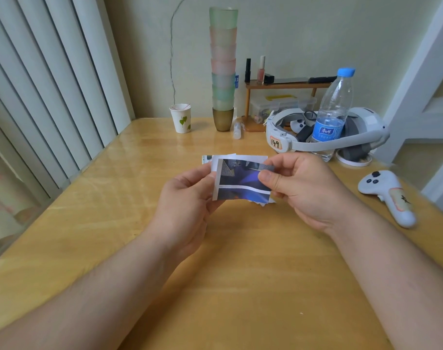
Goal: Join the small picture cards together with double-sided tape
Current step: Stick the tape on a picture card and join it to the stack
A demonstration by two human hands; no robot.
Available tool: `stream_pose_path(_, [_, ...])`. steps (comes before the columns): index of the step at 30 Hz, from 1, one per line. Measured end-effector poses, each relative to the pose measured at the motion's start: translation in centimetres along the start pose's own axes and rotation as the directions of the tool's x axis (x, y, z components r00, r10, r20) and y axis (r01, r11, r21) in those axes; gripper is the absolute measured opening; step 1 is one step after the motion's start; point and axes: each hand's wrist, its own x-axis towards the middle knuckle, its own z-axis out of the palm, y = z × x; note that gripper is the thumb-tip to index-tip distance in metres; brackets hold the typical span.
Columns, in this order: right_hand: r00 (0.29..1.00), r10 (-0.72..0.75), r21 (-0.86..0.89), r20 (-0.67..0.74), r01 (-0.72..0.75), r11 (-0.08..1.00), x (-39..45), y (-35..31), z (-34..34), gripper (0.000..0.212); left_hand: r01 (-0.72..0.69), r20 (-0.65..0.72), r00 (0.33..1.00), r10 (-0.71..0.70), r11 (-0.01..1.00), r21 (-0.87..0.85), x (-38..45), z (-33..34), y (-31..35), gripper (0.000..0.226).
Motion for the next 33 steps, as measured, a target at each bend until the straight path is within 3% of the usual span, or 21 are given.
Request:
stream_pose_path(23, [0.997,-0.045,-0.146,-0.069,0.034,0.989,0.14,0.07,-0.31,0.018,-0.036,-0.072,0.996,0.047,0.989,0.144,0.02,0.17,-0.34,0.027])
stream_pose_path(33, [0.995,-0.046,-0.164,-0.087,0.031,0.986,0.2,0.12,-0.35,0.017,-0.024,-0.023,0.999,0.028,0.99,0.142,-0.38,0.53,0.04,0.031])
